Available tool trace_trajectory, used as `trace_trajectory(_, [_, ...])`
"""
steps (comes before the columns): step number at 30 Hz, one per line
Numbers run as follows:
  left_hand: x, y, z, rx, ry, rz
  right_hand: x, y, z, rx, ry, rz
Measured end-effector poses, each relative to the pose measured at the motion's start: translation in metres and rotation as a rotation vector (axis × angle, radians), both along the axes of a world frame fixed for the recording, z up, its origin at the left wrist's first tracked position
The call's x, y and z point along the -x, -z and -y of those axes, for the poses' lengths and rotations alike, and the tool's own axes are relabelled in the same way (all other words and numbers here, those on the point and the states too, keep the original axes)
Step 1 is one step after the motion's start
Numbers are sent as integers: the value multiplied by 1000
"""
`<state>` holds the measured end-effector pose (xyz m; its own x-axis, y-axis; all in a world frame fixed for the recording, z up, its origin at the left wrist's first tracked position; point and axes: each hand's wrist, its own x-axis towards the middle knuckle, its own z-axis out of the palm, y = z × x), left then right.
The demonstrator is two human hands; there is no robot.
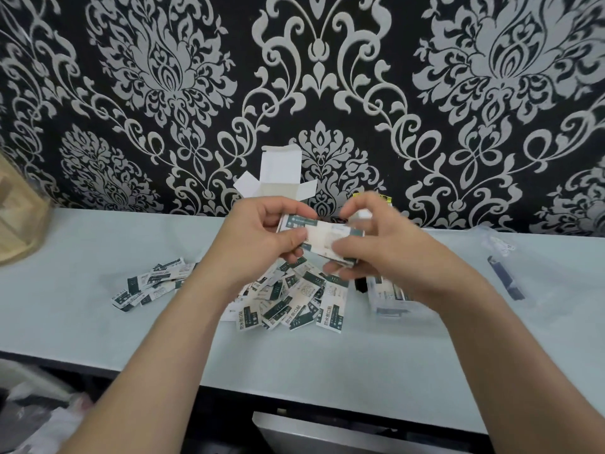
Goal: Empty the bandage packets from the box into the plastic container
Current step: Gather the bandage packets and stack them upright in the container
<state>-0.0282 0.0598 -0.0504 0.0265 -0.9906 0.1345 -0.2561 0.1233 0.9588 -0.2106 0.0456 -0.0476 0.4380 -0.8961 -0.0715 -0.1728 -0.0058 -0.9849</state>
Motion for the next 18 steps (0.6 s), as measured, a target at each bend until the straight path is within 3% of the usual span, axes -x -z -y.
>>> trace_trajectory(3, [11, -4, 4, -37, -56, -12, 7, -2, -3, 643, 114, -522])
trace_trajectory(5, [21, -6, 4, -69, -59, -29, 6, -1, -6, 801, 78, -719])
trace_trajectory(7, [28, -7, 5, -111, -49, -50, 6, 2, -6, 830, 81, -790])
trace_trajectory(10, [34, -9, 8, -176, 4, -212, 15, 5, -3, 716, 117, -637])
trace_trajectory(14, [45, -9, 12, -229, 203, -408, 33, 2, 0, 354, 99, -177])
trace_trajectory(18, [58, -4, 20, -200, 194, -429, 48, -2, 1, 253, 64, -87])
